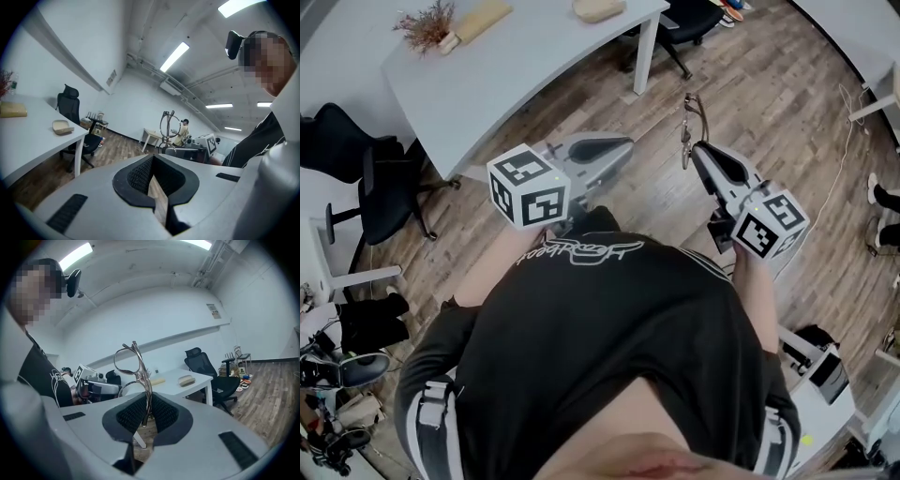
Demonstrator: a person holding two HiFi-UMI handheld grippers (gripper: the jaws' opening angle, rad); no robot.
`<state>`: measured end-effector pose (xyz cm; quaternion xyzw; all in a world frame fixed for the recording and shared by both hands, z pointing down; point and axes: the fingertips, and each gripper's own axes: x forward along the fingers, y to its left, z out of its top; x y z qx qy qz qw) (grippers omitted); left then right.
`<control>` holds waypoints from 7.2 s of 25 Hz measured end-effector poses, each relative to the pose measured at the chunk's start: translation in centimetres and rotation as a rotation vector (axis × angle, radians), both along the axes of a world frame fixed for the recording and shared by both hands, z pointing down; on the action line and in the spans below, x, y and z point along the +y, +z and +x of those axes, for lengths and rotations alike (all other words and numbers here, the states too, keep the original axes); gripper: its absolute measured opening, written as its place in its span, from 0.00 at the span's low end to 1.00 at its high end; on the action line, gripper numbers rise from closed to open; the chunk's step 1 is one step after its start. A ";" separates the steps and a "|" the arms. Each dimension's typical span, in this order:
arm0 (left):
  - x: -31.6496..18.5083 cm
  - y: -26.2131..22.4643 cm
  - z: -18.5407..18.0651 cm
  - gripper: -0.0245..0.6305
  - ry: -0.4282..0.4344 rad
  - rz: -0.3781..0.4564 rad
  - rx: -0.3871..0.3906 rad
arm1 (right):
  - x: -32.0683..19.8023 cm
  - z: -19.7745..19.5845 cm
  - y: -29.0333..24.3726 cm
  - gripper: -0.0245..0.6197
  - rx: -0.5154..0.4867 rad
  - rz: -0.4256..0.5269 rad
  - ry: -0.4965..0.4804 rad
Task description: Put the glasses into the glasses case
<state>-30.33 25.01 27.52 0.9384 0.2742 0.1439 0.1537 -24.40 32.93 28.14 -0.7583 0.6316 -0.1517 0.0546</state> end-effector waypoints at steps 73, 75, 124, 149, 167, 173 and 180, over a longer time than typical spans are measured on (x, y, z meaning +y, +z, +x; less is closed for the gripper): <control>-43.0 7.0 37.9 0.05 -0.651 -0.210 -0.191 | -45.7 45.3 7.8 0.09 0.043 -0.282 -0.544; -42.9 7.2 37.6 0.05 -0.697 -0.213 -0.194 | -46.3 45.2 8.5 0.09 0.063 -0.304 -0.611; -37.7 11.8 32.2 0.05 -1.215 -0.271 -0.200 | -48.4 44.6 25.9 0.09 0.744 -0.920 -1.147; -34.3 9.5 29.9 0.05 -1.130 -0.249 -0.131 | -48.2 44.6 12.6 0.21 0.250 -0.280 -0.679; -20.4 0.3 23.7 0.05 -0.940 -0.153 0.057 | -28.3 27.1 -3.3 0.09 -0.035 0.134 -0.843; -15.9 -2.2 23.1 0.05 -0.885 -0.110 0.106 | -22.0 24.7 -4.5 0.08 -0.007 0.177 -0.872; -11.9 -2.3 22.3 0.05 -0.834 -0.095 0.099 | -17.5 22.7 -3.7 0.07 -0.046 0.160 -0.890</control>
